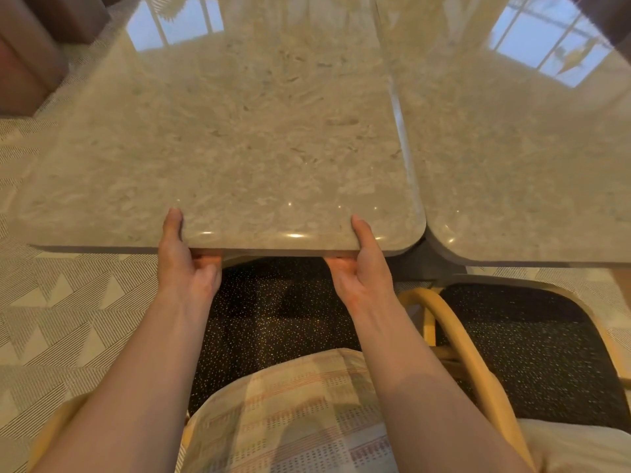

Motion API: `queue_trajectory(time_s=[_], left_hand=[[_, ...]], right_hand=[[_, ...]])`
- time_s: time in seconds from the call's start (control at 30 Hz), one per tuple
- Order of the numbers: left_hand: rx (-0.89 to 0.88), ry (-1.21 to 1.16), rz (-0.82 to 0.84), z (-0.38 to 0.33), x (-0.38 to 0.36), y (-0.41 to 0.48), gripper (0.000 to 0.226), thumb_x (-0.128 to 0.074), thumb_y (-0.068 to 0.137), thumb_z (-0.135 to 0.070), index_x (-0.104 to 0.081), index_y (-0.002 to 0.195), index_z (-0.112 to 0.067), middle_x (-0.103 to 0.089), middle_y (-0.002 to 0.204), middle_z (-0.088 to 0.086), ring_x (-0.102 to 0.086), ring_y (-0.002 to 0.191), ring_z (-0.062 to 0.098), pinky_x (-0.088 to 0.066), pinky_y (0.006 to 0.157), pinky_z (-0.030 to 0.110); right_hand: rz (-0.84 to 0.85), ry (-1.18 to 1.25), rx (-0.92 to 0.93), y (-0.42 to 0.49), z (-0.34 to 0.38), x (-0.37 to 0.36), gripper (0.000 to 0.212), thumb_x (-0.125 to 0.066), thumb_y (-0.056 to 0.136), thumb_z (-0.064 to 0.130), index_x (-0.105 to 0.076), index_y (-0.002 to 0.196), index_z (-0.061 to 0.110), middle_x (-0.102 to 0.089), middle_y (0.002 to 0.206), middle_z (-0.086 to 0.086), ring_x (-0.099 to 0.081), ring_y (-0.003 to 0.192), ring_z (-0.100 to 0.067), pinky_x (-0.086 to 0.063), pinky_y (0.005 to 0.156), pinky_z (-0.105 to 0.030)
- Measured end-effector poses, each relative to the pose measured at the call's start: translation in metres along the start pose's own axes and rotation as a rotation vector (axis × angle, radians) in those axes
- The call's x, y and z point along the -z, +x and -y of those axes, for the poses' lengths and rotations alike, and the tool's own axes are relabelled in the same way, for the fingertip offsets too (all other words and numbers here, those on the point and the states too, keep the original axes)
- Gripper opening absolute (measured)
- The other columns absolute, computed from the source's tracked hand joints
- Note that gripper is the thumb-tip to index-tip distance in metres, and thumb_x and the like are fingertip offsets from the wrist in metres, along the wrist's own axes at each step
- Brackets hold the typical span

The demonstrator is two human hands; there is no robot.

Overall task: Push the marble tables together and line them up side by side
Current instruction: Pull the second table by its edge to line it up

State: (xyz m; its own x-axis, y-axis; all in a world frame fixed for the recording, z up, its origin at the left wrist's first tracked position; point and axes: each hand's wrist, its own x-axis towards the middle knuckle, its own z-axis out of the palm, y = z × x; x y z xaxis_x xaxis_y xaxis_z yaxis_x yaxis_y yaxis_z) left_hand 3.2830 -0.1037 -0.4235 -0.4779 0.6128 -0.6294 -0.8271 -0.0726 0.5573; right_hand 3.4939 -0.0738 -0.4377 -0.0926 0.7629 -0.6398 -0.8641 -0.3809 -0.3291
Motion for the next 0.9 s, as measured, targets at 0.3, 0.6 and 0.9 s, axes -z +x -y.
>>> queue_trajectory(time_s=[0.3,0.6,0.9], left_hand=[[0.007,-0.006,-0.013,0.000,0.008,0.008,0.034,-0.074,0.101,-0.036,-0.069,0.125,-0.013,-0.085,0.103,0.008,-0.084,0.099,0.025,-0.068,0.090,0.045],[0.000,-0.037,-0.068,0.002,0.001,-0.001,0.032,-0.075,0.100,-0.034,-0.065,0.124,-0.016,-0.086,0.097,0.006,-0.079,0.108,0.024,-0.064,0.099,0.046],[0.023,-0.020,-0.086,-0.002,0.001,-0.007,0.029,-0.077,0.098,-0.035,-0.066,0.114,-0.013,-0.085,0.087,0.008,-0.085,0.080,0.023,-0.066,0.092,0.046]], right_hand=[[-0.012,0.018,-0.011,-0.001,-0.002,0.003,0.028,-0.072,0.098,0.006,-0.063,0.124,0.012,-0.073,0.133,-0.018,-0.070,0.123,-0.036,-0.054,0.110,-0.059],[-0.020,0.021,-0.068,-0.010,0.003,-0.003,0.060,-0.078,0.081,0.009,-0.059,0.137,0.017,-0.073,0.133,-0.019,-0.068,0.126,-0.038,-0.051,0.114,-0.060],[-0.053,0.033,-0.086,-0.012,0.002,-0.003,0.046,-0.074,0.097,0.008,-0.058,0.140,0.012,-0.070,0.138,-0.021,-0.068,0.127,-0.039,-0.057,0.104,-0.056]])
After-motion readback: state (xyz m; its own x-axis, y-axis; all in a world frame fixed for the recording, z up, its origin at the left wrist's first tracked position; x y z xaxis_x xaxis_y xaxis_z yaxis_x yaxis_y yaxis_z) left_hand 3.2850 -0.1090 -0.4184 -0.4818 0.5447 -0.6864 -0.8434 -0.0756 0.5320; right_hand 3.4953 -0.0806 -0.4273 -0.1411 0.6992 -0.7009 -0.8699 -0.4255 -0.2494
